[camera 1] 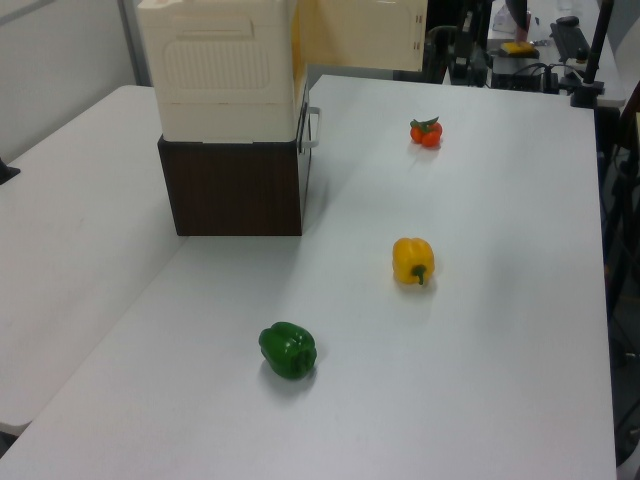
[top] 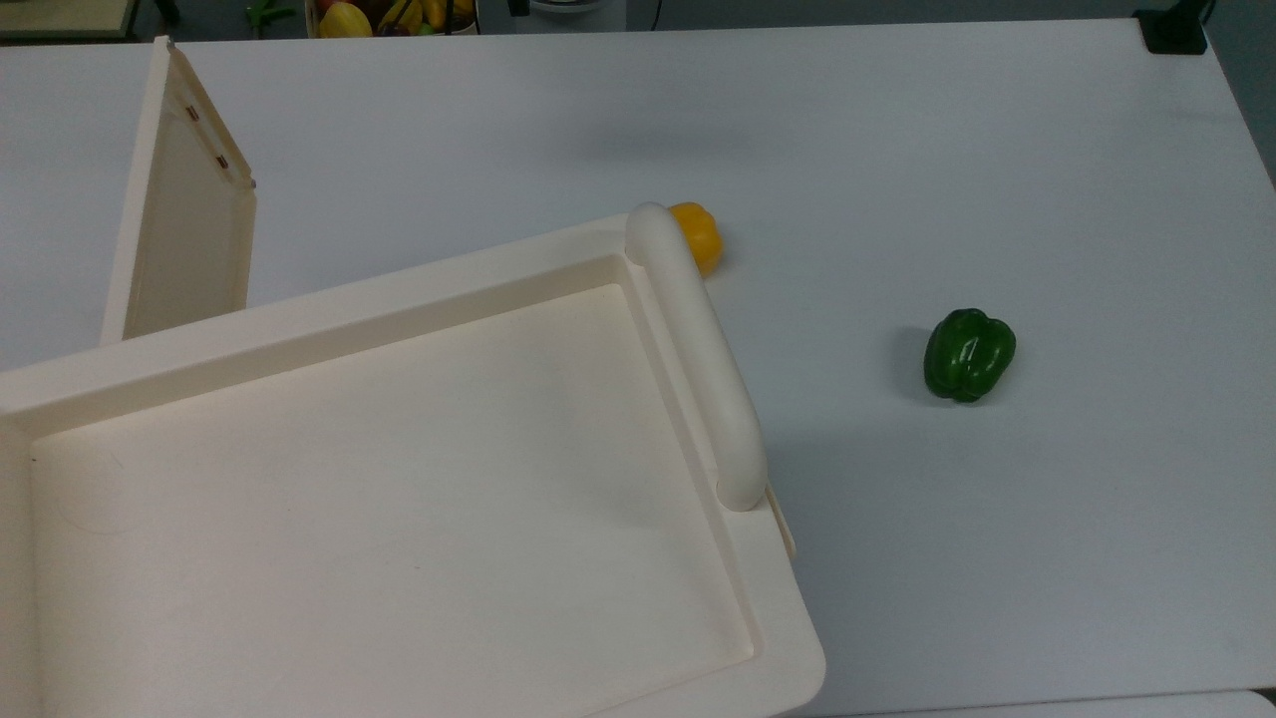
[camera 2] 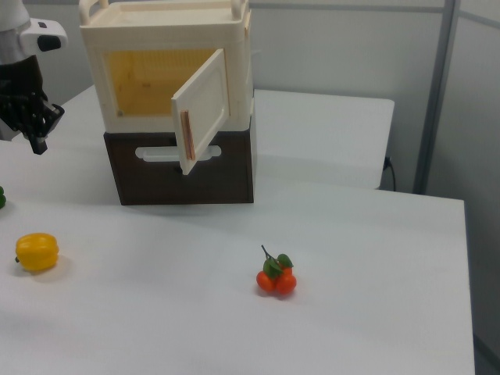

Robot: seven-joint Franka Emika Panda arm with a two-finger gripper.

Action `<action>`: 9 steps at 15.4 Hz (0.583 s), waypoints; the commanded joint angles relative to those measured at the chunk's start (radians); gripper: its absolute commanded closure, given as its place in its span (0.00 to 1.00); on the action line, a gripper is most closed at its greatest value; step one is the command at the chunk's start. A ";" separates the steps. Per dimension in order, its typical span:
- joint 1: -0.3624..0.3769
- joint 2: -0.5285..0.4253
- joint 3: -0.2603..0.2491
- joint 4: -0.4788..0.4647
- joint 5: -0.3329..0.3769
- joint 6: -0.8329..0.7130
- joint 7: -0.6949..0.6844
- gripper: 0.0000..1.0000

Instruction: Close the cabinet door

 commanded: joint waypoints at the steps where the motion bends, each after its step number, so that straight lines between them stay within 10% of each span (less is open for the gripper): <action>1: -0.010 -0.016 -0.027 -0.004 0.060 0.021 0.002 1.00; 9: -0.026 -0.022 -0.268 0.059 0.238 0.231 -0.022 1.00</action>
